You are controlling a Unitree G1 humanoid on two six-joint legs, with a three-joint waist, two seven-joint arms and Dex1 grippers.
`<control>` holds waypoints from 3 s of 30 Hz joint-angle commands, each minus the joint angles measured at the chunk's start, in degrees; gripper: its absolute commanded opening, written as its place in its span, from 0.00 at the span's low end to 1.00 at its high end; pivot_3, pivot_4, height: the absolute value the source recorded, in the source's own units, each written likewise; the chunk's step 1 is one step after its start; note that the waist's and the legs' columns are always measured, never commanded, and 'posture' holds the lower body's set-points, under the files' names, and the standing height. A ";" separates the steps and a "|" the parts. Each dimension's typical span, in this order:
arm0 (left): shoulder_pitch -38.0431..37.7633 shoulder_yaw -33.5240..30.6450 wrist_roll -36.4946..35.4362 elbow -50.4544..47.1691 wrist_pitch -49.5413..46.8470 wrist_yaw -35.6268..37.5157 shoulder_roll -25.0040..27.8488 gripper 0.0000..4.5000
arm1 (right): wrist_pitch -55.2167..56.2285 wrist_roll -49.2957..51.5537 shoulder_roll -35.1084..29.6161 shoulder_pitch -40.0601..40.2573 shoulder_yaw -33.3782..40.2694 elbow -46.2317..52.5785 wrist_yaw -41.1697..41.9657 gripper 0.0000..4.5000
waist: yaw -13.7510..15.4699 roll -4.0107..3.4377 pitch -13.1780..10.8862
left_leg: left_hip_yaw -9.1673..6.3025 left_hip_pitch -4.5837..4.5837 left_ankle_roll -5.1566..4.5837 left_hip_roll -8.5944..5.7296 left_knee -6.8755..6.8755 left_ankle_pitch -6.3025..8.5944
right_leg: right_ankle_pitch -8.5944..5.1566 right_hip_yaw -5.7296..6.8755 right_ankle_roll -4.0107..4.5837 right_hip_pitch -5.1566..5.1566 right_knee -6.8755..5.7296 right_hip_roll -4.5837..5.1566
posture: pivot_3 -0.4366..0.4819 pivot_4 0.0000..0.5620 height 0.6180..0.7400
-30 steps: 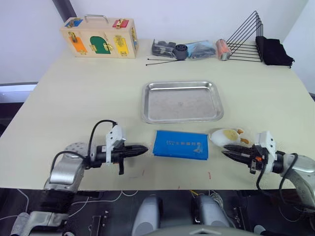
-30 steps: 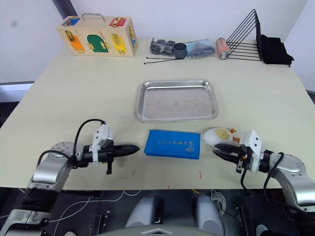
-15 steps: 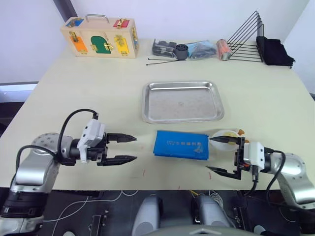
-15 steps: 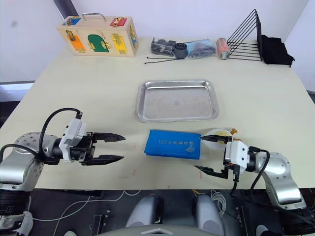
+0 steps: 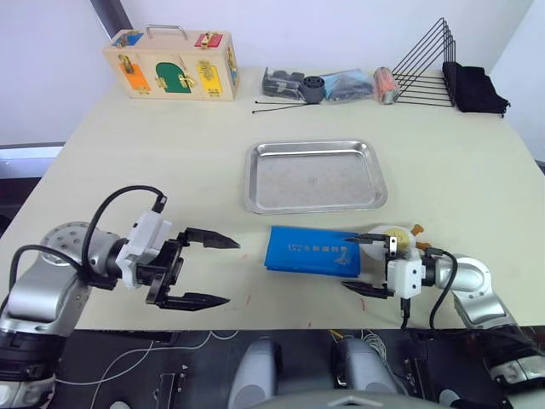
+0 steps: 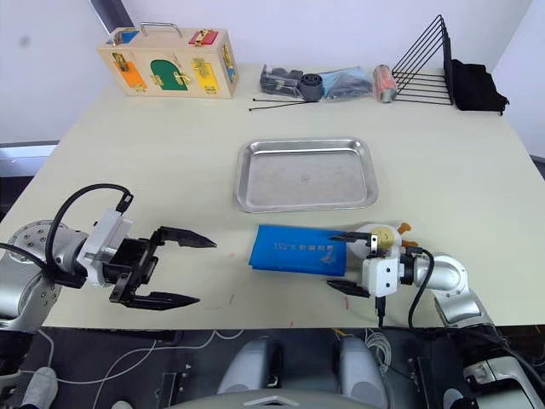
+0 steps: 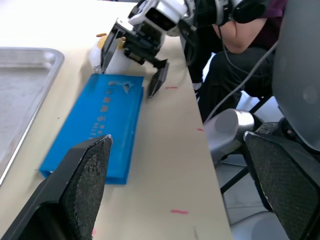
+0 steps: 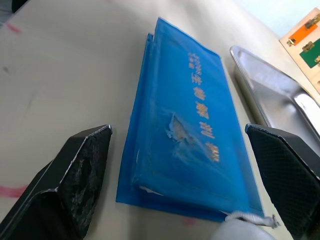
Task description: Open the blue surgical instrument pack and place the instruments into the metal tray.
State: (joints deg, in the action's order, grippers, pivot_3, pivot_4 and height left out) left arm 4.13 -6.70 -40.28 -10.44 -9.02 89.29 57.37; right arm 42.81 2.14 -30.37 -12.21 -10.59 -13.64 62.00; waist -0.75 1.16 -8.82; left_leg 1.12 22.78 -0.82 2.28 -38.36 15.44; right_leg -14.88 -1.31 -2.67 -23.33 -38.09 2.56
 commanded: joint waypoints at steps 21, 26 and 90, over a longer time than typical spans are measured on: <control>-1.98 -1.12 -1.87 -1.94 0.98 1.80 -1.37 1.00 | 1.58 6.17 -3.55 -1.27 -5.23 -0.69 -0.94 0.01 | 0.00 -0.01 0.00 | 0.03 -0.03 0.00 0.00 0.00 0.00 | 0.00 -0.04 0.01 0.00 -0.02 0.00 | 0.48 0.27 1.00; -1.87 -1.63 -1.83 -2.14 0.57 0.43 -2.49 1.00 | -15.31 16.50 -9.45 2.90 -4.97 13.97 4.09 0.01 | 0.16 -0.02 -0.01 | -0.01 0.00 0.00 0.01 0.00 0.00 | 0.00 -0.03 0.00 0.00 -0.01 0.02 | 0.48 0.27 1.00; 14.21 7.66 9.19 20.30 -2.19 -3.89 -25.12 0.00 | -65.80 27.11 -6.88 -9.58 5.40 19.47 9.45 0.24 | 0.04 0.00 0.01 | -0.09 0.04 -0.01 -0.01 -0.03 0.00 | 0.01 0.04 0.00 -0.01 -0.04 -0.03 | 0.48 0.27 1.00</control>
State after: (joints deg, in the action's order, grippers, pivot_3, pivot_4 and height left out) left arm 17.87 2.17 -30.57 10.37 -11.89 84.99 32.02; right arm -22.06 27.60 -35.96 -22.36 -7.77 3.50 71.71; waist -0.71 1.16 -8.82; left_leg 1.03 22.84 -0.83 2.27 -38.38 15.45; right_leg -14.86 -1.26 -2.67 -23.34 -38.12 2.54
